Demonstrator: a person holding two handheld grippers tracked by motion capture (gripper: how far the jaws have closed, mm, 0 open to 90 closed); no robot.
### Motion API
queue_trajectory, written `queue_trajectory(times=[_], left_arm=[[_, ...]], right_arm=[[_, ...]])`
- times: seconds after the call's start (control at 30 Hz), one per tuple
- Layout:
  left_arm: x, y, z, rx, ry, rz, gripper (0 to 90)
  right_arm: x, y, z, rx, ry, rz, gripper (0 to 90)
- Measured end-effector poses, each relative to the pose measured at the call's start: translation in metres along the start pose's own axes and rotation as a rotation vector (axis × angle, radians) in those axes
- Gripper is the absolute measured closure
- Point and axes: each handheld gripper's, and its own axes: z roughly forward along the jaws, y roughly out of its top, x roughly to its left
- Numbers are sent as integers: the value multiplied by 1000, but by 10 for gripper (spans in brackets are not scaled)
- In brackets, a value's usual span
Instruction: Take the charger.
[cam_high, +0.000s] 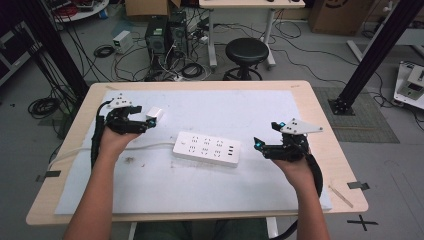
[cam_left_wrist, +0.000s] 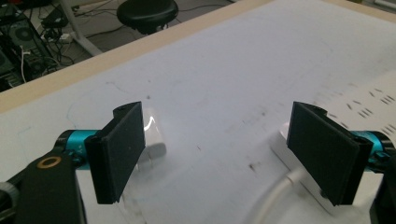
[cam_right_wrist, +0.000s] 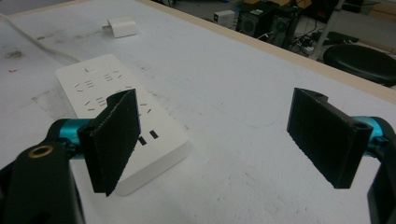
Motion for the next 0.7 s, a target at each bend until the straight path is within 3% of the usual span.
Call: queue_trajectory(times=[0.03, 0.1, 0.23, 0.3, 0.4, 0.43, 0.63, 0.7], left_arm=[[2, 2, 6, 9, 11, -21, 193], [8, 5, 14, 22, 19, -16, 193], [25, 9, 34, 35, 37, -44, 193], [35, 7, 42, 13, 52, -90, 192], [46, 4, 56, 49, 63, -115, 190], [49, 1, 65, 62, 87, -112, 190], [52, -12, 83, 123, 89, -135, 190], [50, -19, 92, 178, 106, -111, 190]], right_arm=[[0, 0, 1, 0, 3, -4, 176], [0, 1, 4, 5, 5, -6, 175], [0, 0, 8, 20, -3, 4, 175], [2, -2, 10, 27, -6, 3, 175], [4, -4, 10, 34, -1, 1, 175], [5, -5, 11, 37, -1, 2, 175], [6, -5, 11, 40, -4, -3, 175], [7, -6, 12, 37, -4, -8, 176]])
